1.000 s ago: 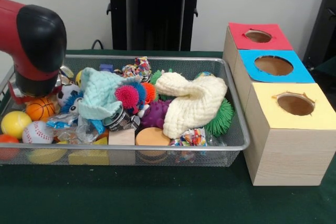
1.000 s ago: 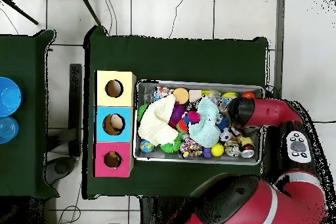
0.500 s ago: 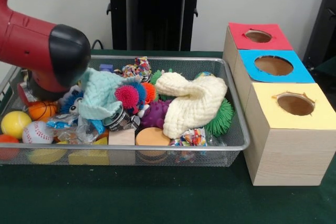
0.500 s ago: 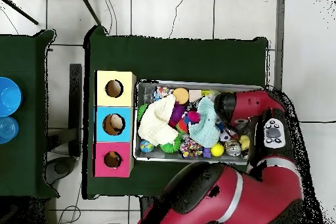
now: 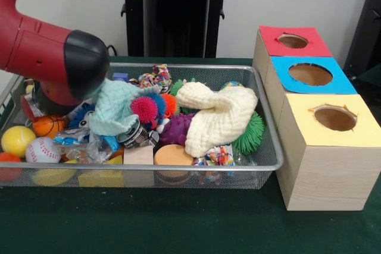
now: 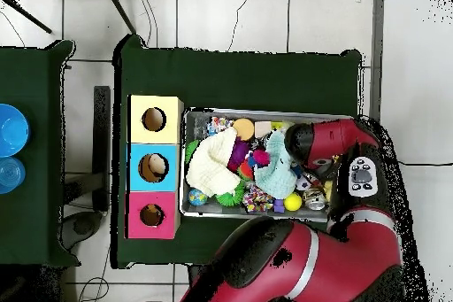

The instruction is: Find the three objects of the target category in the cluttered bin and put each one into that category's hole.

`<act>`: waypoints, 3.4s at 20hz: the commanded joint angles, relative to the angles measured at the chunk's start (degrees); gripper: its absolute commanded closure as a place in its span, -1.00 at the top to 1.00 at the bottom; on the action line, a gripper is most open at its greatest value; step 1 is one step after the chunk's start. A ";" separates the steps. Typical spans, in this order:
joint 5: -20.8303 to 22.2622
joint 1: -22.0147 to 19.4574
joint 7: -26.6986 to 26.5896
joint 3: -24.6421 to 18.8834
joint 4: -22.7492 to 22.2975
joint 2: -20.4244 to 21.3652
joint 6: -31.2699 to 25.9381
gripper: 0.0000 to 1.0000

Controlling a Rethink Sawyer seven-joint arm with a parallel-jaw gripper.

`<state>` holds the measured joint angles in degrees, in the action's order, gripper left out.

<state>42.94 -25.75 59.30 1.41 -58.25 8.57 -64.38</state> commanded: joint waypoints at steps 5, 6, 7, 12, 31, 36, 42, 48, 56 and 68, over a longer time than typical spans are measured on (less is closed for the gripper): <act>-4.14 -1.47 6.98 -8.96 -16.01 4.95 23.07 -1.00; -5.08 -2.45 7.42 -9.94 -17.59 5.72 25.08 -1.00; -6.02 -3.43 7.86 -10.92 -19.16 6.49 27.09 -1.00; -9.38 -6.46 7.11 -13.41 -25.95 11.24 30.65 -1.00; -13.53 -0.14 6.52 -7.76 -27.03 19.96 19.70 -1.00; -15.18 1.24 5.89 -6.95 -27.72 22.78 17.53 -1.00; -17.87 3.02 4.66 -6.15 -28.36 27.12 13.46 -1.00; -18.90 5.12 4.78 -5.13 -26.36 28.64 8.84 -1.00; -20.41 7.82 7.74 -5.33 -22.51 27.39 4.65 -1.00; -24.86 14.91 15.23 -3.80 -20.48 28.58 -1.38 -1.00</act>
<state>21.44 -13.89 59.35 -2.10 -79.77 37.37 -57.64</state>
